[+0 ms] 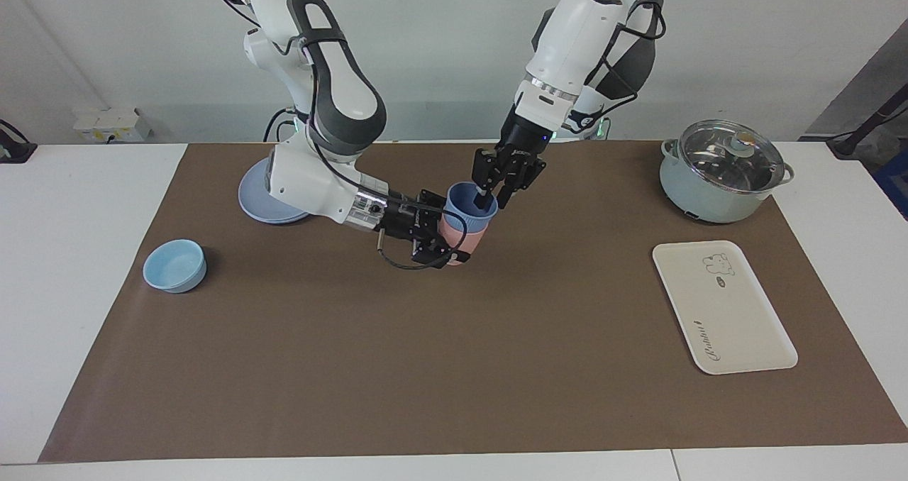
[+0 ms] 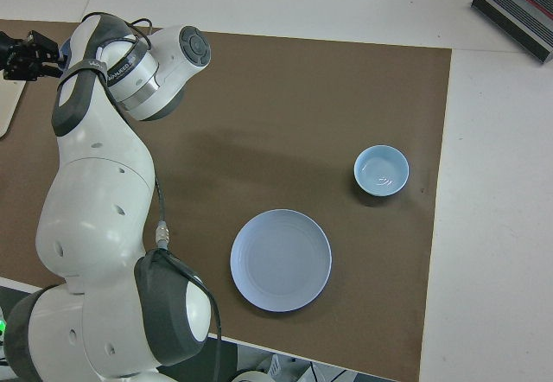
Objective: Place cup on tray
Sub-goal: 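Carry the cup with the left gripper over the cream tray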
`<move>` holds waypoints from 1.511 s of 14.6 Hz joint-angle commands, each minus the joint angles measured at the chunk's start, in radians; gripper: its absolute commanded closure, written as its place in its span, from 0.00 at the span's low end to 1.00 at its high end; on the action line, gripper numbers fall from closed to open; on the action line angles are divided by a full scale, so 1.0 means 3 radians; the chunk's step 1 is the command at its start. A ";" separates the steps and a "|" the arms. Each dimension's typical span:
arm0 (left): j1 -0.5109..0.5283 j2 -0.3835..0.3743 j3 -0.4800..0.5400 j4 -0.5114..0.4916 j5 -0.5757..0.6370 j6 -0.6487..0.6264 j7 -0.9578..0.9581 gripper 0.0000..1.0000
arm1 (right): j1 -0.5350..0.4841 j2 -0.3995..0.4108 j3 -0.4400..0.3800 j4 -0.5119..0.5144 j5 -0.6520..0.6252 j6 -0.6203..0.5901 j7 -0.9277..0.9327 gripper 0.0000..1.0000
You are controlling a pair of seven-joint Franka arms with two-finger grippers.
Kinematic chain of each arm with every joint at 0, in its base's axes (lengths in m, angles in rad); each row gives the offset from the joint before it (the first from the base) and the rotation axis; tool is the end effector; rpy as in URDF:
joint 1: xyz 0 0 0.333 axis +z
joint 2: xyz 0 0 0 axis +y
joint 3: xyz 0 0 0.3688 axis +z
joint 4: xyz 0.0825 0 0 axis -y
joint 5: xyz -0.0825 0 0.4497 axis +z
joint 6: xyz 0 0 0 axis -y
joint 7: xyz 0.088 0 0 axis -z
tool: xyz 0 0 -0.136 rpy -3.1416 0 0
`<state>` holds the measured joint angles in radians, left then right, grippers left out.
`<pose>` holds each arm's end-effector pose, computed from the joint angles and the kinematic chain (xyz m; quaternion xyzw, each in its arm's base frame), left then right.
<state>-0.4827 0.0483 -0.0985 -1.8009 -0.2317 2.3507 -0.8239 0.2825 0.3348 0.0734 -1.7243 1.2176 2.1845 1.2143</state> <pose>0.5797 -0.3889 0.5773 0.9477 0.1750 0.1221 0.2371 0.6926 0.3123 0.4291 -0.6130 0.6121 0.3166 0.3863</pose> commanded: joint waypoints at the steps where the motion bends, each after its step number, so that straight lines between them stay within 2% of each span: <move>1: -0.0068 -0.0018 0.0063 -0.0026 -0.0015 0.0080 -0.0117 1.00 | -0.0001 -0.0099 0.0006 -0.0076 0.0047 0.0051 0.0063 1.00; 6: -0.0012 0.0064 0.0068 0.0306 0.0067 -0.0231 -0.0138 1.00 | -0.0021 -0.0109 0.0001 -0.0066 0.0047 0.0051 0.0048 1.00; 9: 0.0014 -0.0033 0.0159 0.0627 0.0072 -0.0818 -0.0107 1.00 | -0.0062 -0.0109 -0.0020 -0.0066 0.0052 0.0041 0.0033 1.00; 11: 0.0181 -0.0049 0.0201 0.0873 0.0082 -0.1207 -0.0061 1.00 | -0.0179 -0.0104 -0.0015 -0.0066 0.0068 -0.0015 0.0048 1.00; 14: 0.0631 -0.0115 0.0211 0.0900 0.0072 -0.1546 0.0464 1.00 | -0.0440 -0.0058 -0.0015 -0.0086 0.0078 -0.0291 0.0038 1.00; 15: 0.0850 -0.0130 0.0211 0.0865 0.0062 -0.1612 0.0719 1.00 | -0.0537 -0.0032 -0.0015 -0.0117 0.0078 -0.0373 0.0038 1.00; 17: 0.1229 -0.0268 0.0206 0.0564 0.0062 -0.1516 0.1245 1.00 | -0.0711 0.0009 -0.0015 -0.0244 0.0078 -0.0450 -0.0003 1.00; 20: 0.1751 -0.0381 0.0221 -0.0029 0.0056 -0.1149 0.2191 1.00 | -0.1114 0.0258 -0.0015 -0.0317 0.0078 -0.0725 -0.0344 1.00; 22: 0.2119 -0.0346 0.0216 -0.0352 0.0031 -0.0797 0.2851 1.00 | -0.1319 0.0407 -0.0020 -0.0311 0.0073 -0.0828 -0.0580 1.00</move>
<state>0.0708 -0.0136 -0.0175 -1.7627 -0.2178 2.0008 -0.1215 -0.0499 0.4146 0.0554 -1.8193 1.2176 1.9756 1.1152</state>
